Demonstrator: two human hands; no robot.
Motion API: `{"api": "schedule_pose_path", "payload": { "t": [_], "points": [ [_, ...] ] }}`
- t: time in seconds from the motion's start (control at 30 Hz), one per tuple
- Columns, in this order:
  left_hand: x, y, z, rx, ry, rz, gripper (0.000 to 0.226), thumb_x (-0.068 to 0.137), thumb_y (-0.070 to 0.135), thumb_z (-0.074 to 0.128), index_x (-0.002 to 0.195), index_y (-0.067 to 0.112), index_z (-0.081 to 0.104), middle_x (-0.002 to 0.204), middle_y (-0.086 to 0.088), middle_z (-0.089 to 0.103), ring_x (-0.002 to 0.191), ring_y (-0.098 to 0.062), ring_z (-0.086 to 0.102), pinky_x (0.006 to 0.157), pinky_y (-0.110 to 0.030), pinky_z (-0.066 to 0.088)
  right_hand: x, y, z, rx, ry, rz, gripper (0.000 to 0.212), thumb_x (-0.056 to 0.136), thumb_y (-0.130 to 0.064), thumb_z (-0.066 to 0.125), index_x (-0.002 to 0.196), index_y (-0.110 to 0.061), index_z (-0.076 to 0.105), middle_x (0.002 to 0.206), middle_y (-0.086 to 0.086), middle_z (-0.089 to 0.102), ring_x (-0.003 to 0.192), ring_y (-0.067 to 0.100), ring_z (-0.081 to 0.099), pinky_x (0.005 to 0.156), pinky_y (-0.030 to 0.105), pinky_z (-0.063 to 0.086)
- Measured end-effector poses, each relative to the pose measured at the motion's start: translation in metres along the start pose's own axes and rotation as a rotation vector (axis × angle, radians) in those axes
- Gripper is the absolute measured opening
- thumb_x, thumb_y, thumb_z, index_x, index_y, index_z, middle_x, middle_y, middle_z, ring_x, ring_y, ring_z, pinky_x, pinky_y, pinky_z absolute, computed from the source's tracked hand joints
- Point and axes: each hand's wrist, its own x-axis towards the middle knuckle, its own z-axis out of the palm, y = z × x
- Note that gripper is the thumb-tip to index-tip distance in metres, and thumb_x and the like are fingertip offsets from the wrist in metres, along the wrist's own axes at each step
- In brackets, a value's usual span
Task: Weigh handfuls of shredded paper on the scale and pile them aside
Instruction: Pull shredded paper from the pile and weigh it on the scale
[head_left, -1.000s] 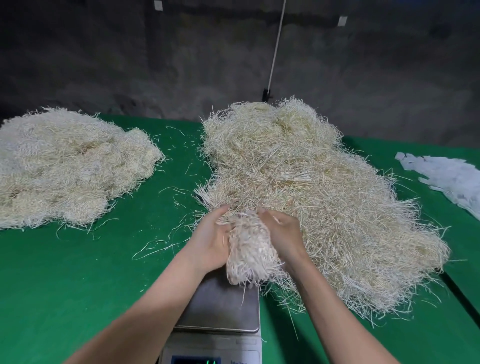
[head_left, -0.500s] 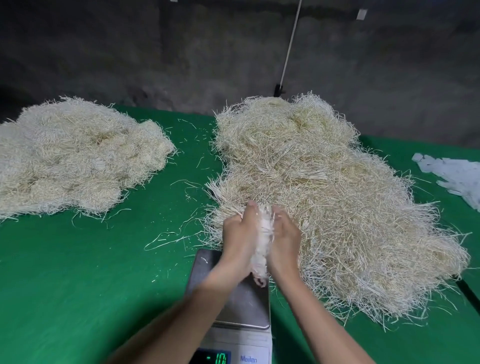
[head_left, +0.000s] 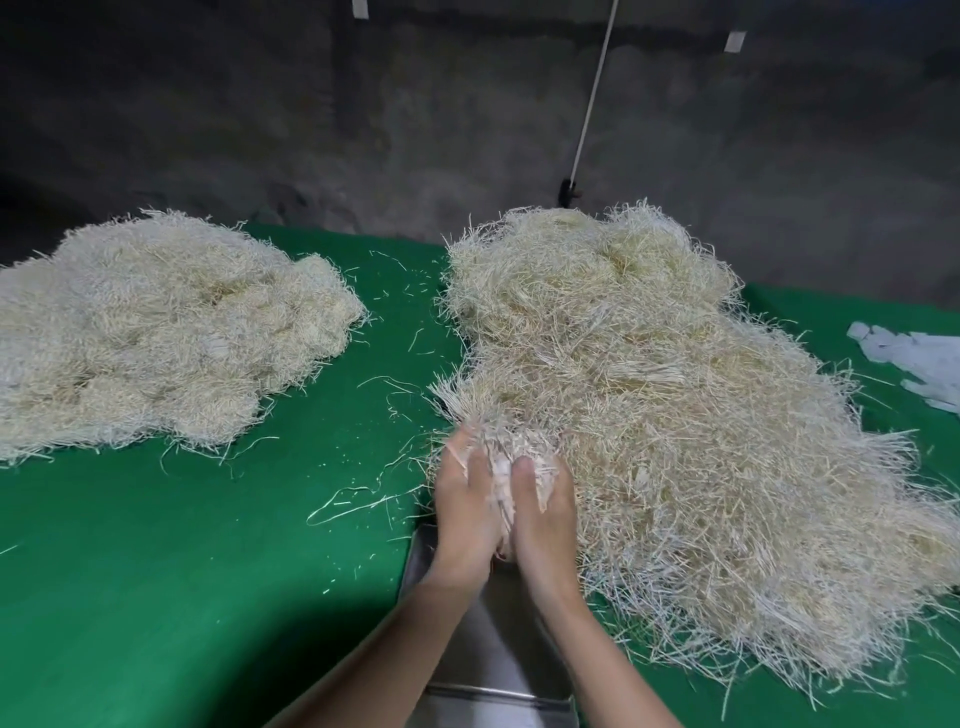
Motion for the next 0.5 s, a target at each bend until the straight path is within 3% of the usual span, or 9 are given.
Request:
{"api": "schedule_pose_path", "payload": {
  "t": [0.07,0.1,0.17,0.23,0.3,0.33,0.4,0.5],
  "points": [
    [0.008,-0.005,-0.017,0.119,-0.061,-0.112,0.033,0.101,0.022,0.042,0.130,0.017,0.054,0.133,0.002,0.053,0.121,-0.008,0.048,0.109,-0.030,0.034,0.010,0.001,0.005,-0.036,0.073,-0.016,0.067,0.089,-0.054,0.046,0.145,-0.021,0.031,0.145,-0.003,0.037,0.123,0.003,0.031,0.101,0.021,0.021],
    [0.012,-0.004,-0.028,0.017,-0.122,-0.212,0.032,0.099,0.028,0.045,0.126,0.016,0.058,0.131,-0.001,0.057,0.120,-0.010,0.052,0.107,-0.032,0.039,0.013,0.002,0.008,-0.062,0.049,-0.024,0.065,0.089,-0.052,0.049,0.144,-0.022,0.032,0.143,-0.004,0.038,0.123,0.002,0.030,0.102,0.021,0.021],
    [0.015,0.006,-0.045,-0.272,-0.233,-0.398,0.035,0.095,0.045,0.047,0.103,0.022,0.072,0.105,0.004,0.071,0.098,-0.006,0.066,0.083,-0.023,0.053,0.015,0.002,0.021,-0.103,-0.044,-0.044,0.057,0.089,-0.050,0.052,0.139,-0.027,0.038,0.137,-0.013,0.040,0.122,-0.002,0.032,0.101,0.018,0.022],
    [0.020,0.006,-0.056,-0.259,-0.151,-0.320,0.032,0.092,0.054,0.046,0.094,0.031,0.068,0.087,0.020,0.066,0.083,0.002,0.062,0.074,-0.013,0.050,0.015,0.000,0.042,-0.090,-0.133,-0.106,0.035,0.091,-0.043,0.055,0.124,-0.033,0.049,0.125,-0.029,0.050,0.113,-0.014,0.043,0.096,0.007,0.029],
    [0.025,0.001,-0.069,-0.081,0.091,-0.072,0.027,0.095,0.040,0.050,0.081,0.022,0.065,0.067,0.019,0.060,0.069,-0.002,0.055,0.063,-0.013,0.045,0.017,-0.001,0.067,-0.153,-0.154,-0.197,0.015,0.091,-0.036,0.059,0.105,-0.038,0.051,0.097,-0.034,0.057,0.094,-0.027,0.047,0.077,-0.004,0.032],
    [0.029,0.000,-0.079,-0.016,0.175,0.032,0.033,0.096,0.032,0.050,0.067,0.019,0.059,0.056,0.015,0.056,0.061,-0.005,0.051,0.058,-0.019,0.043,0.017,-0.004,0.079,-0.179,-0.174,-0.223,0.019,0.090,-0.037,0.059,0.105,-0.039,0.047,0.094,-0.034,0.054,0.091,-0.030,0.044,0.075,-0.004,0.032],
    [0.040,0.001,-0.100,0.065,0.320,0.149,0.039,0.097,0.022,0.052,0.058,0.018,0.053,0.051,0.010,0.054,0.055,-0.010,0.048,0.056,-0.029,0.042,0.014,-0.010,0.102,-0.125,-0.251,-0.221,0.040,0.085,-0.046,0.061,0.120,-0.037,0.044,0.109,-0.032,0.049,0.099,-0.031,0.039,0.082,-0.004,0.030],
    [0.056,0.004,-0.134,0.040,0.480,0.159,0.030,0.097,0.021,0.052,0.071,0.008,0.061,0.063,-0.007,0.061,0.060,-0.026,0.054,0.062,-0.032,0.048,0.008,-0.005,0.128,0.109,-0.384,-0.053,0.069,0.069,-0.046,0.063,0.131,-0.029,0.040,0.124,-0.021,0.049,0.112,-0.014,0.047,0.094,0.011,0.040]
  ]
}}
